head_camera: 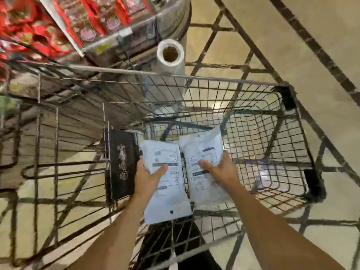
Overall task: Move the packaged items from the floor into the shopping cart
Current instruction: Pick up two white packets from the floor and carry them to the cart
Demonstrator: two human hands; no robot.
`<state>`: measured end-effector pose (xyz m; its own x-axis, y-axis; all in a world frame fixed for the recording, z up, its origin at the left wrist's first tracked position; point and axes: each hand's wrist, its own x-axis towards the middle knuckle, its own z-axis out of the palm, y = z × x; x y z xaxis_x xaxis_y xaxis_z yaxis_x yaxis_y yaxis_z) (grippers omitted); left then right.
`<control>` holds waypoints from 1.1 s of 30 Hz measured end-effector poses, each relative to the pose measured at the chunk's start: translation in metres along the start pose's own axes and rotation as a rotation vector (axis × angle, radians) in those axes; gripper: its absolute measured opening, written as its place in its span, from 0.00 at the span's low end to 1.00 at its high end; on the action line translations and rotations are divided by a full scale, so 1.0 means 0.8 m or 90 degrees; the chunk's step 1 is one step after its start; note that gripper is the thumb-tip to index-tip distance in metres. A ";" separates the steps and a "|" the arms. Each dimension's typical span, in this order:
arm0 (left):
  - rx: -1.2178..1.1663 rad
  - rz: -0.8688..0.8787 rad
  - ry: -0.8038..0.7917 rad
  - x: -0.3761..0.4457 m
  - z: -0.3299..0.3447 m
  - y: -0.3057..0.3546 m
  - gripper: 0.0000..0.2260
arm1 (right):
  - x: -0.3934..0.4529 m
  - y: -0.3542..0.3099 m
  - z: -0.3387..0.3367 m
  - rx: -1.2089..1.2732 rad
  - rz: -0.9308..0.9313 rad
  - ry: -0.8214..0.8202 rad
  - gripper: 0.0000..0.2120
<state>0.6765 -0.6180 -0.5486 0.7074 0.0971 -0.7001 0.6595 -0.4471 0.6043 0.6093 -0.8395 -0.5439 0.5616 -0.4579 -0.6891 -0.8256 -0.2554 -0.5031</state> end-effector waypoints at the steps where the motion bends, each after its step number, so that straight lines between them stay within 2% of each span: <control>1: 0.000 -0.005 0.008 0.011 0.007 -0.010 0.31 | 0.010 0.004 0.011 -0.007 0.010 -0.003 0.41; 5: 0.013 -0.038 0.012 0.056 0.028 -0.053 0.34 | 0.047 0.025 0.056 -0.019 0.035 -0.013 0.35; 7: 0.020 -0.052 0.015 0.076 0.038 -0.074 0.31 | 0.058 0.033 0.071 -0.013 0.051 -0.020 0.36; 10: 0.049 -0.063 0.031 0.097 0.054 -0.106 0.33 | 0.069 0.045 0.090 -0.013 0.079 -0.014 0.39; 14: 0.076 -0.071 0.034 0.101 0.061 -0.119 0.25 | 0.083 0.068 0.113 0.021 0.098 0.010 0.32; 18: 0.177 -0.101 0.078 0.108 0.064 -0.122 0.22 | 0.084 0.073 0.124 0.036 0.147 -0.032 0.31; 20: 0.204 -0.128 0.099 0.110 0.067 -0.117 0.25 | 0.085 0.073 0.131 -0.007 0.164 -0.053 0.34; 22: 0.243 -0.138 0.113 0.106 0.074 -0.109 0.28 | 0.086 0.071 0.134 -0.127 0.177 -0.045 0.40; 24: 0.298 -0.134 0.114 0.094 0.085 -0.102 0.36 | 0.083 0.063 0.134 -0.235 0.204 -0.011 0.46; 27: 0.369 -0.113 0.103 0.068 0.099 -0.090 0.46 | 0.072 0.046 0.128 -0.299 0.195 0.054 0.47; 30: 0.462 -0.109 0.012 0.038 0.100 -0.077 0.42 | 0.059 0.027 0.113 -0.370 0.117 0.047 0.42; 33: 0.582 -0.007 -0.015 0.010 0.075 -0.055 0.36 | 0.036 -0.003 0.085 -0.463 -0.001 0.013 0.36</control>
<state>0.6382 -0.6510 -0.6038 0.6908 0.0921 -0.7172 0.2006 -0.9773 0.0677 0.6309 -0.7938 -0.5981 0.5674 -0.4709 -0.6755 -0.6560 -0.7544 -0.0251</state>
